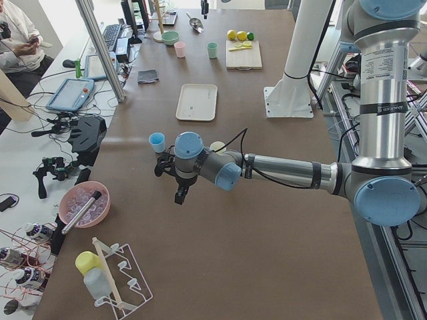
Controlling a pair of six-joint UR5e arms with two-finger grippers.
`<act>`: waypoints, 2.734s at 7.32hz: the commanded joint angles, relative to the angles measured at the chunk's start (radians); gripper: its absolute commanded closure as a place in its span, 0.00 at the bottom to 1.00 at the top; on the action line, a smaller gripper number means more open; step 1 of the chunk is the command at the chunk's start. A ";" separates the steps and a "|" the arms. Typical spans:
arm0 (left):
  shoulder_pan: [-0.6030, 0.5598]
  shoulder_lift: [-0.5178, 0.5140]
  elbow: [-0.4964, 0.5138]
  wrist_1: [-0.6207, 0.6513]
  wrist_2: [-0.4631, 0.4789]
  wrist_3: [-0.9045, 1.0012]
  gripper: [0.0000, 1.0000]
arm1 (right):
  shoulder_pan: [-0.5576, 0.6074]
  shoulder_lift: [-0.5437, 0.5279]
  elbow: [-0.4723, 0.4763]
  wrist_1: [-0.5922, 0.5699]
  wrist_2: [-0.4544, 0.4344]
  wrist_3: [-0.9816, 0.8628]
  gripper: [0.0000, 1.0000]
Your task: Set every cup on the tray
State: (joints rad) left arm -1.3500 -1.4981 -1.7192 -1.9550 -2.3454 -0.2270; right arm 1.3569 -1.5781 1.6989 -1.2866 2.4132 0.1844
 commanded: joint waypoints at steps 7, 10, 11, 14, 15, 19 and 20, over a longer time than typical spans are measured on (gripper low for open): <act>0.003 0.001 0.007 0.005 0.001 -0.008 0.02 | -0.089 -0.003 0.085 0.029 0.003 0.132 0.01; 0.003 -0.010 0.041 -0.001 0.003 -0.008 0.02 | -0.232 -0.013 0.120 0.071 -0.057 0.239 0.01; 0.005 -0.010 0.041 -0.001 0.003 -0.008 0.02 | -0.272 -0.010 0.122 0.073 -0.071 0.274 0.01; 0.005 -0.014 0.041 -0.001 0.005 -0.009 0.02 | -0.321 0.001 0.065 0.073 -0.114 0.277 0.06; 0.005 -0.019 0.038 -0.004 0.003 -0.055 0.02 | -0.326 0.016 0.042 0.072 -0.115 0.277 0.08; 0.009 -0.028 0.040 -0.002 0.008 -0.078 0.02 | -0.369 0.047 0.010 0.072 -0.115 0.342 0.14; 0.009 -0.028 0.040 -0.002 0.008 -0.080 0.02 | -0.369 0.049 -0.004 0.073 -0.114 0.337 0.25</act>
State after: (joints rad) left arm -1.3408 -1.5261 -1.6800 -1.9579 -2.3382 -0.3051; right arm 0.9932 -1.5319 1.7126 -1.2146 2.2992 0.5214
